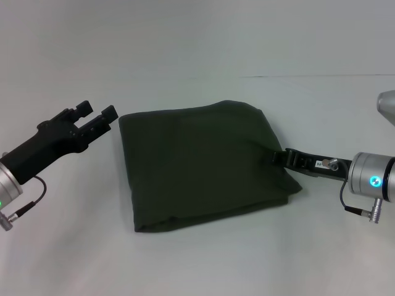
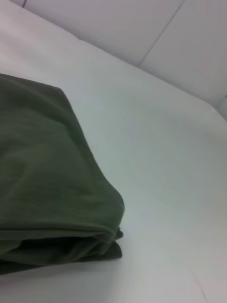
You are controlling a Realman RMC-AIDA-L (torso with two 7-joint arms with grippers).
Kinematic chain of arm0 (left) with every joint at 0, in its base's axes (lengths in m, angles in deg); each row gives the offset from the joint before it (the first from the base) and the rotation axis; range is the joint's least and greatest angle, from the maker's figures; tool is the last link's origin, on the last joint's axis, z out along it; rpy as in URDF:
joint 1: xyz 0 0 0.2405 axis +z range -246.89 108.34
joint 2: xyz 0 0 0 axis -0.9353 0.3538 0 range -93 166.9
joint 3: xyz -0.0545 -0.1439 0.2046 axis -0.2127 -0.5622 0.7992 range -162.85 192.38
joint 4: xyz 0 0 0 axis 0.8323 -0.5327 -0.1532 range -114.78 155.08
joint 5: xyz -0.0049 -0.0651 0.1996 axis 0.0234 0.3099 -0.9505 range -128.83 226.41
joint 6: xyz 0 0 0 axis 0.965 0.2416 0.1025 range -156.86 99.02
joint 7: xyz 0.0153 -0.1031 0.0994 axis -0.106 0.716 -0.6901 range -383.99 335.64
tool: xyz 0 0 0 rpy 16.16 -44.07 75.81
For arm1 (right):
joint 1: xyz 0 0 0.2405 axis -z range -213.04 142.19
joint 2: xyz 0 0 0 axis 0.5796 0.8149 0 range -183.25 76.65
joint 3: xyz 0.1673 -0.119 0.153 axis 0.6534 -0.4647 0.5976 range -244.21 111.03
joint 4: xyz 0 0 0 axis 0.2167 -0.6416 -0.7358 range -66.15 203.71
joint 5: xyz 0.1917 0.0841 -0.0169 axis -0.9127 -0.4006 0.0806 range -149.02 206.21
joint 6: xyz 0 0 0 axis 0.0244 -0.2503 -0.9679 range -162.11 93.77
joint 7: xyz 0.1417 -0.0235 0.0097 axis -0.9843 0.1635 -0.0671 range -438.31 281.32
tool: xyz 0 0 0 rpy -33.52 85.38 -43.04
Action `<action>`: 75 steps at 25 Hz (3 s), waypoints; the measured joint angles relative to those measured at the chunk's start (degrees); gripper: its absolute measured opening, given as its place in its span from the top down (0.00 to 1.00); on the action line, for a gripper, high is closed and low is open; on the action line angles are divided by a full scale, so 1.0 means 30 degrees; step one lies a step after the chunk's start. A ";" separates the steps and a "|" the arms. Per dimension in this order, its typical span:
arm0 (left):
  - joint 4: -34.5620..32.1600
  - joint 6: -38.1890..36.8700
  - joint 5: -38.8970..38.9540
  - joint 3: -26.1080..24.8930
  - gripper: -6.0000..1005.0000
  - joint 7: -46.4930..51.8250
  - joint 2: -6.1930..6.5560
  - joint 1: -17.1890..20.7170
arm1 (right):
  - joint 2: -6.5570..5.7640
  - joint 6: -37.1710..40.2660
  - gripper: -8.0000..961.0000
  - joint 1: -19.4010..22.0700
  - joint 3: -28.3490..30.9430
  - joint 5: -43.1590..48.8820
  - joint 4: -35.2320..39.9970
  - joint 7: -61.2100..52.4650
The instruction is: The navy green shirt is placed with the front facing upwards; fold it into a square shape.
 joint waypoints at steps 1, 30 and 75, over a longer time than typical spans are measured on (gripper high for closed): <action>-0.0001 0.0007 0.0000 0.0001 0.25 0.0000 0.0000 -0.0001 | 0.0000 -0.0037 0.93 0.0050 0.0008 -0.0137 -0.0009 0.0088; 0.0025 0.0659 -0.0028 0.0001 0.25 0.0468 0.0058 -0.0691 | -0.0036 -0.0179 0.93 0.0341 0.0165 -0.0724 0.0124 0.0597; 0.0029 0.1283 -0.0136 0.0058 0.25 0.0919 0.0057 -0.1338 | -0.0029 0.1739 0.93 0.1466 0.0251 -0.3879 -0.1576 0.3879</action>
